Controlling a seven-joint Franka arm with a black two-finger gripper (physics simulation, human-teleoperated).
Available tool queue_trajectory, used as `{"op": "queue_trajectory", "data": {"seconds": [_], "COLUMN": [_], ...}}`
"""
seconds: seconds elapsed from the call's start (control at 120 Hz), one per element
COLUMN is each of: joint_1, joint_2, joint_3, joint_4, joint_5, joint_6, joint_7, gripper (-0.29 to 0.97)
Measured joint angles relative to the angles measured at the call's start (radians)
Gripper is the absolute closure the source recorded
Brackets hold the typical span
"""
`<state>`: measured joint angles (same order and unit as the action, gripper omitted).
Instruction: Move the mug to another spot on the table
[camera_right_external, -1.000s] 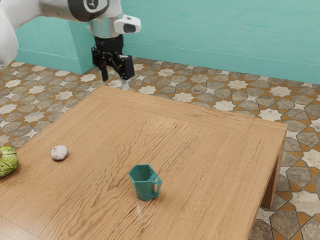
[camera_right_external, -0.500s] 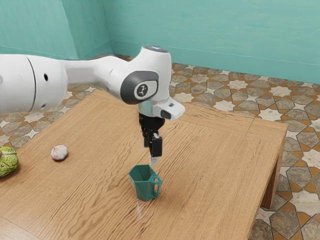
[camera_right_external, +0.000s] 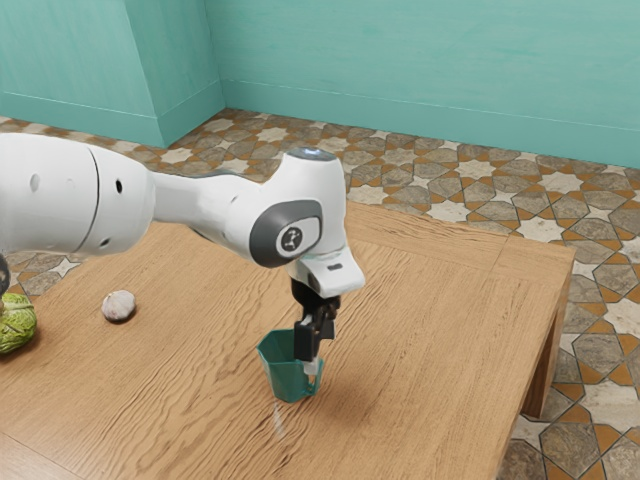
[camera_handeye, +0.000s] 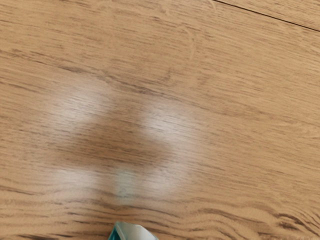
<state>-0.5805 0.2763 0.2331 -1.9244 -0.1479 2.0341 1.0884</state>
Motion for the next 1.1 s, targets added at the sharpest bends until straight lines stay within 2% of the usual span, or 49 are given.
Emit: {"op": "queue_trajectory", "data": {"seconds": [0.533,0.875,1.033,1.1], "joint_1": [0.000,0.001,0.000,-0.001], "joint_2": [0.044,0.072,0.075,0.075], "joint_3": [0.014,0.059,0.060,0.057], "joint_4": [-0.027,-0.027,-0.027,-0.022], "joint_5": [-0.035,-0.098,-0.099,-0.070], "joint_6": [0.109,0.148,0.154,0.151], "joint_7": [0.239,0.213,0.198,0.183], "gripper": [0.00,0.00,0.00,0.00]}}
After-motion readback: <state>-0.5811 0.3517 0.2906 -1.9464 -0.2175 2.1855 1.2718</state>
